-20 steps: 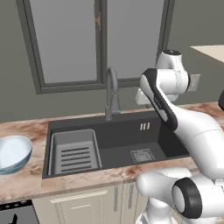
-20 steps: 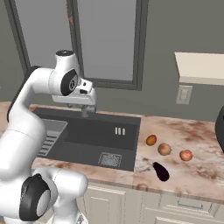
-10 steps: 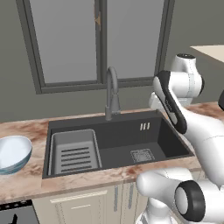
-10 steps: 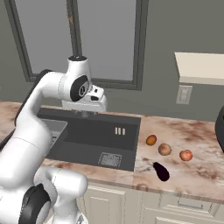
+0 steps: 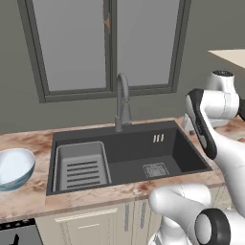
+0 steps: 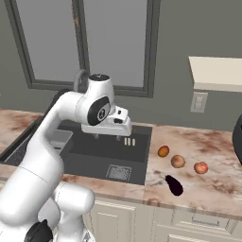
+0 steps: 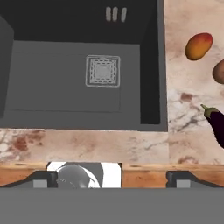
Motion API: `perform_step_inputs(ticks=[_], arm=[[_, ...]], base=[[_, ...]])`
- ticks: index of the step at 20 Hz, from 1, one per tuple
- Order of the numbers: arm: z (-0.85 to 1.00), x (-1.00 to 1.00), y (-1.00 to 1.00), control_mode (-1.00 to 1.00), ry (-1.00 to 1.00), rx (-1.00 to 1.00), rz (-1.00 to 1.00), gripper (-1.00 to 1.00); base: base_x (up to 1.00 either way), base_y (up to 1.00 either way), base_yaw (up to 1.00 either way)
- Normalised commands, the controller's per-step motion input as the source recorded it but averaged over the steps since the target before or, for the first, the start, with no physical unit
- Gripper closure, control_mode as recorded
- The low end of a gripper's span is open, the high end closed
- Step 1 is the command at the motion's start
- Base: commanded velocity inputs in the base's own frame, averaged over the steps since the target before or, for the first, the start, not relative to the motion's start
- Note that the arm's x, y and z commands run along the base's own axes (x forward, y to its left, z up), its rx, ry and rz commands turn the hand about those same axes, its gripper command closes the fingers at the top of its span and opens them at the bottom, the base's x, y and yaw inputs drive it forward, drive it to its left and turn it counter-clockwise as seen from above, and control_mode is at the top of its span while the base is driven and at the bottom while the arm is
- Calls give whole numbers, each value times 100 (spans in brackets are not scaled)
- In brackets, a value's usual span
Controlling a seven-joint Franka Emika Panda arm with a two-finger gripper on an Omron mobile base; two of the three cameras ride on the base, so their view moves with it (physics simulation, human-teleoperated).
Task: There is a mixed pile of frozen fruits and vegetables on the counter. Locate all the frozen vegetables and place the items in a bowl on the counter. Take all the frozen fruits and defrost them in a running sink.
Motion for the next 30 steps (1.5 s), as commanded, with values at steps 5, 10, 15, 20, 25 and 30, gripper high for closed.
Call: perform_step_inputs(ticks=[5, 10, 15, 20, 25, 30], arm=[[-45, 0, -58, -100, 8, -8, -2, -100], [-43, 1, -59, -100, 8, -9, -1, -100], [-31, 4, -69, -100, 10, -10, 0, -100], [-42, -1, -54, -100, 10, -8, -3, -100], [-40, -2, -49, -100, 8, -6, -6, -100], [-23, 16, -49, -100, 13, -2, -1, -100]], base=[[0, 0, 0], [0, 0, 0], [0, 0, 0], [0, 0, 0], [0, 0, 0], [0, 0, 0]])
